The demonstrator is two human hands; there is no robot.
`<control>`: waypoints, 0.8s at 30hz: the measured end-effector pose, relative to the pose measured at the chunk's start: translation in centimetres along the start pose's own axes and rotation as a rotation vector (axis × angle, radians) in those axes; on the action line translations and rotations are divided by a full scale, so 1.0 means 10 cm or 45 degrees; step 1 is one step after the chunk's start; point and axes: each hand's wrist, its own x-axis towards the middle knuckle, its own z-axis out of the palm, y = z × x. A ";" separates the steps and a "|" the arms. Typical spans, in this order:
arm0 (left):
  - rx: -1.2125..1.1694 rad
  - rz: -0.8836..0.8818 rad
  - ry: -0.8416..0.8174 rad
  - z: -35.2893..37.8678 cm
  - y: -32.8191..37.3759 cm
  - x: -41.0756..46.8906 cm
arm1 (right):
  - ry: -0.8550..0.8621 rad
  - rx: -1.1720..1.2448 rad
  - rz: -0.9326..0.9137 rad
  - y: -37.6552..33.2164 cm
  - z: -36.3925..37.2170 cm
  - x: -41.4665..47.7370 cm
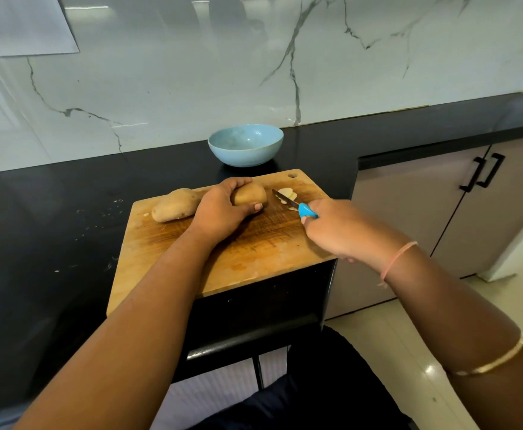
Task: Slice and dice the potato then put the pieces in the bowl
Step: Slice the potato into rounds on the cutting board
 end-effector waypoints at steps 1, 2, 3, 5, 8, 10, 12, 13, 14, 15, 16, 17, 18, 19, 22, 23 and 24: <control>0.002 0.006 -0.003 0.00 0.00 0.00 | 0.006 0.020 0.011 0.02 -0.02 0.04; 0.010 0.010 -0.006 0.00 0.00 0.00 | 0.000 0.068 0.019 0.02 -0.04 0.07; 0.023 0.015 -0.009 -0.01 0.00 0.00 | -0.018 0.144 0.025 0.03 -0.05 0.09; 0.052 0.022 -0.007 -0.01 0.00 0.01 | -0.063 0.341 0.018 0.02 -0.06 0.08; 0.067 0.013 0.012 0.00 -0.01 0.02 | -0.097 0.539 -0.024 -0.03 -0.05 0.00; 0.076 -0.003 0.017 0.01 -0.02 0.03 | -0.112 0.590 -0.055 -0.08 -0.01 -0.05; 0.082 -0.015 0.014 0.01 -0.02 0.03 | -0.100 0.608 -0.065 -0.13 0.05 -0.05; 0.082 -0.020 0.014 0.01 -0.03 0.04 | -0.091 0.613 -0.060 -0.15 0.07 -0.05; 0.080 -0.025 0.015 0.01 -0.03 0.04 | -0.086 0.619 -0.055 -0.16 0.09 -0.04; 0.076 -0.028 0.016 0.01 -0.03 0.04 | -0.087 0.625 -0.051 -0.18 0.11 -0.03; 0.072 -0.028 0.017 0.01 -0.04 0.04 | -0.090 0.624 -0.050 -0.19 0.12 -0.02; 0.068 -0.027 0.017 0.01 -0.04 0.04 | -0.093 0.610 -0.051 -0.20 0.13 -0.02; 0.067 -0.024 0.017 0.01 -0.04 0.04 | -0.093 0.587 -0.050 -0.21 0.14 -0.03; 0.066 -0.018 0.016 0.01 -0.04 0.05 | -0.089 0.551 -0.046 -0.22 0.14 -0.03; 0.063 0.002 0.025 0.01 -0.05 0.05 | -0.073 0.399 -0.020 -0.29 0.11 -0.06; 0.057 0.006 0.029 0.01 -0.05 0.05 | -0.073 0.348 -0.021 -0.33 0.08 -0.06; 0.051 0.008 0.033 0.01 -0.05 0.06 | -0.089 0.313 -0.020 -0.36 0.05 -0.06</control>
